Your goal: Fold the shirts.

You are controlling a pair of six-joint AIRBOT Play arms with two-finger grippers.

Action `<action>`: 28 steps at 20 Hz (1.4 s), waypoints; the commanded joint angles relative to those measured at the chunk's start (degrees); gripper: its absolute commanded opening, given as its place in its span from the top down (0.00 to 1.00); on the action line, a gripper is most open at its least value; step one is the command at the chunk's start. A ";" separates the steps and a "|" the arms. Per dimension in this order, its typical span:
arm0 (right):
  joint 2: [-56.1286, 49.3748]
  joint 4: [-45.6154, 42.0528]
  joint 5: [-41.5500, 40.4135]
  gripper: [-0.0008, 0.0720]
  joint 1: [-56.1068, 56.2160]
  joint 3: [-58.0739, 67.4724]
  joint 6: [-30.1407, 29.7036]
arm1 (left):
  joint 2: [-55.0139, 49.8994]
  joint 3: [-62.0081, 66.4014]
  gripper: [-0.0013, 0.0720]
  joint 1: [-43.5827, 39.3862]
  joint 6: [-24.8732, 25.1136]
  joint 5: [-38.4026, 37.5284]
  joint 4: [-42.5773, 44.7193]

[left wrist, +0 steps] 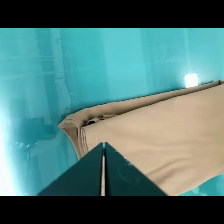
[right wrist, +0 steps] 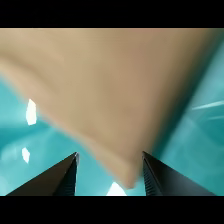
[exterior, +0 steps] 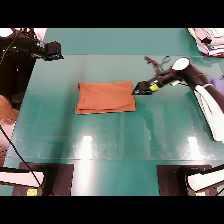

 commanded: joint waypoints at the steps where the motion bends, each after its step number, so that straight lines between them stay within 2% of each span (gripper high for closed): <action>1: 1.73 6.19 -7.63 0.22 -4.96 -8.44 -1.79 | -0.02 -0.13 0.95 0.02 0.11 0.59 -0.02; 2: 0.48 8.74 -8.33 0.18 -5.03 -8.92 -2.93 | -0.02 -0.11 0.95 0.02 0.11 0.66 -0.02; 4: -3.06 12.44 -7.43 0.18 -3.82 -7.85 -4.04 | -0.02 -0.11 0.95 0.02 0.11 0.96 -0.02; 9: -13.73 15.47 -5.11 0.20 4.15 2.82 -2.84 | -0.02 -0.11 0.95 0.02 0.13 0.87 0.00; 10: -15.32 15.45 -5.07 0.25 5.70 4.81 -2.29 | -0.02 -0.11 0.95 0.02 0.11 0.72 -0.02; 11: -16.57 15.32 -5.11 0.42 7.10 6.51 -2.29 | -0.02 -0.11 0.95 0.02 0.11 0.42 -0.02; 12: -17.33 15.28 -5.16 0.53 8.04 7.85 -2.32 | -0.02 -0.11 0.95 0.02 0.11 -0.24 -0.02; 14: -17.84 14.93 -5.18 0.97 8.68 10.10 -2.47 | -0.02 -0.11 0.95 -0.46 0.07 -0.92 -0.24; 17: -17.22 14.38 -4.37 0.97 6.62 14.05 -2.49 | -0.02 -0.11 0.95 -4.61 0.09 -0.37 -0.13; 19: -14.64 10.62 -3.54 0.97 2.47 16.61 -0.81 | -0.02 -0.11 0.95 -8.50 0.11 -0.15 -0.13; 23: -5.35 -0.37 -1.64 0.97 -11.96 20.04 2.21 | -0.02 -0.11 0.95 -14.91 0.17 0.17 -0.13; 28: 1.86 -1.70 -1.62 0.97 -32.30 22.47 1.97 | -0.02 -0.11 0.95 -20.96 0.11 3.80 -0.15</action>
